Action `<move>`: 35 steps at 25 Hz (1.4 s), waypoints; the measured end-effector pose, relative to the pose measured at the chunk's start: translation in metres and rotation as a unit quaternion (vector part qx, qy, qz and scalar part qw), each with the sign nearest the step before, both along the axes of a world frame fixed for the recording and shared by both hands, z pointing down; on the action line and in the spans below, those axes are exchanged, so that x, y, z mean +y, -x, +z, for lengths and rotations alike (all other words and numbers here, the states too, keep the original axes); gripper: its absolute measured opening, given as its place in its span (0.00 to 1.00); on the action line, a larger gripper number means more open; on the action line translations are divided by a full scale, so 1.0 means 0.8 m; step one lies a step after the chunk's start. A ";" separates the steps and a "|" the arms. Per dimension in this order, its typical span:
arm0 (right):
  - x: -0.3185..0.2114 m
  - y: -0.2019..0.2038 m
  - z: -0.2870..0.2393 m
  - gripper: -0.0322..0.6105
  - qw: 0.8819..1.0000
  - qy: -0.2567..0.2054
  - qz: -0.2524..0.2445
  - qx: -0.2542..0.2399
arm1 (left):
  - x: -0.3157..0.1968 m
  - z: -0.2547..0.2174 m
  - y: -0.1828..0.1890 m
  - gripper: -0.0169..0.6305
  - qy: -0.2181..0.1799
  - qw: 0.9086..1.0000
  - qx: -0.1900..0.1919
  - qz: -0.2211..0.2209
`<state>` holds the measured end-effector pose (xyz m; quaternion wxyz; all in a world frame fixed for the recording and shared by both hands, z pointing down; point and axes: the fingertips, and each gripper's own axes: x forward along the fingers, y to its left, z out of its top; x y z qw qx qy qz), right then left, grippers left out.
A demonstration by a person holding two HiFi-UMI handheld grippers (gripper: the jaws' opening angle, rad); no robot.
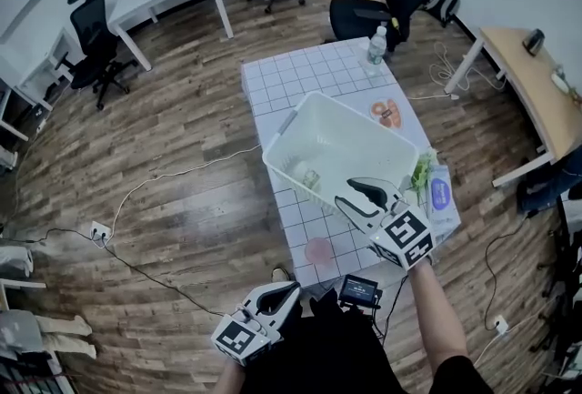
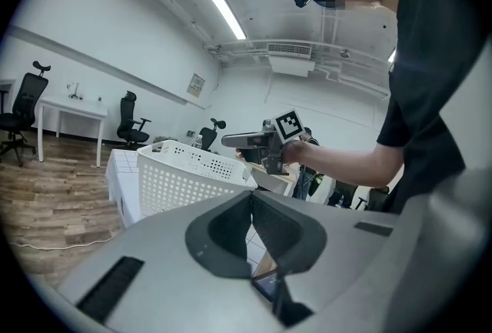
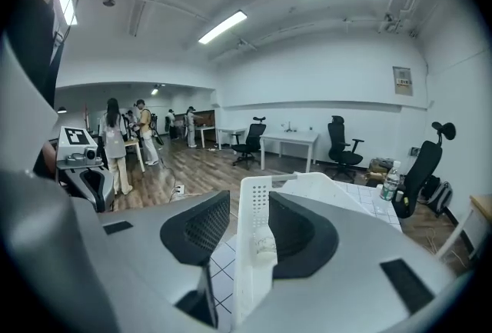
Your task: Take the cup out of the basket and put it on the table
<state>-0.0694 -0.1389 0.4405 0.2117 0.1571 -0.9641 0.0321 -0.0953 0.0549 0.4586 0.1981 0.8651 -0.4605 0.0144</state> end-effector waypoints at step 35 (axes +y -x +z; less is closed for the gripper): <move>-0.130 0.098 0.199 0.35 0.966 0.206 -0.046 0.148 | -0.002 0.048 0.018 0.04 0.040 0.999 0.024 0.021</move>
